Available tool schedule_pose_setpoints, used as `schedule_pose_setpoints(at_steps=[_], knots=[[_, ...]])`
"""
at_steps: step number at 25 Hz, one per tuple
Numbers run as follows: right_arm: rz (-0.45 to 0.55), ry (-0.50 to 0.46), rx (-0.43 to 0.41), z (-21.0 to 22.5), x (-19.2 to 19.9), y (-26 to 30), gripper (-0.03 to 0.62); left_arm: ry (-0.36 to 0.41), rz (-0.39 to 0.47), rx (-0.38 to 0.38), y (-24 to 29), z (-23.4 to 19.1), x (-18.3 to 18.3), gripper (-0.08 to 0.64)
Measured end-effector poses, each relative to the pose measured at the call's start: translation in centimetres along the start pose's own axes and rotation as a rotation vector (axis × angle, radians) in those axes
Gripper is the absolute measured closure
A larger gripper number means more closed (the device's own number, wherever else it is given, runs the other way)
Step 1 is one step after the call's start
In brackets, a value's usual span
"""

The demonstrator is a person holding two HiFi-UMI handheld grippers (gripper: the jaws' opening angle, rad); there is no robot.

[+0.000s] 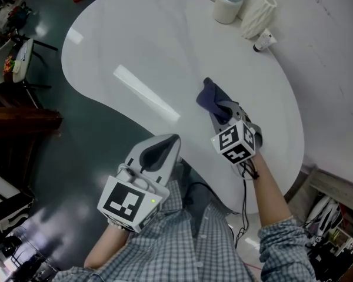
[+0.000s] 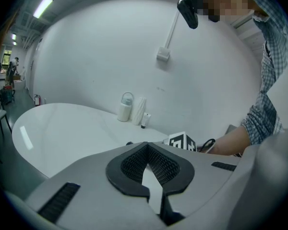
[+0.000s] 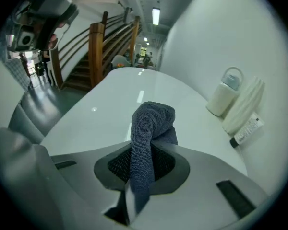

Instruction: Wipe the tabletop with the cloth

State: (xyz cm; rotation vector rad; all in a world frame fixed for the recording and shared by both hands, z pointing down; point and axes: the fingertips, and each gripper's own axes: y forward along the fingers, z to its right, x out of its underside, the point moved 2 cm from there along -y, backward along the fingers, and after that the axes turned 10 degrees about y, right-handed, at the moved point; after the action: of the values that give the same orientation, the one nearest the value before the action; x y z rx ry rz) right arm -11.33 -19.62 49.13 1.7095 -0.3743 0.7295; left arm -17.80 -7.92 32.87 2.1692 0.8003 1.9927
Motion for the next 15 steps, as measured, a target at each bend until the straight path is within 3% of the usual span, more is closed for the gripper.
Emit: schedule_pose_setpoints(at_steps=[4, 9, 15], knots=[[0.032, 0.031, -0.086, -5.8, -1.1, 0.1, 0.540, 0.024, -0.006, 0.025, -0.7, -0.3, -0.4, 0.555], [0.030, -0.033, -0.168, -12.7, -1.5, -0.3, 0.540, 0.039, 0.027, 0.080, -1.5, -0.7, -0.6, 0.555], [0.015, -0.001, -0.201, -17.3, -0.6, -1.6, 0.540, 0.068, 0.030, 0.140, -2.2, -1.0, -0.4, 0.555]])
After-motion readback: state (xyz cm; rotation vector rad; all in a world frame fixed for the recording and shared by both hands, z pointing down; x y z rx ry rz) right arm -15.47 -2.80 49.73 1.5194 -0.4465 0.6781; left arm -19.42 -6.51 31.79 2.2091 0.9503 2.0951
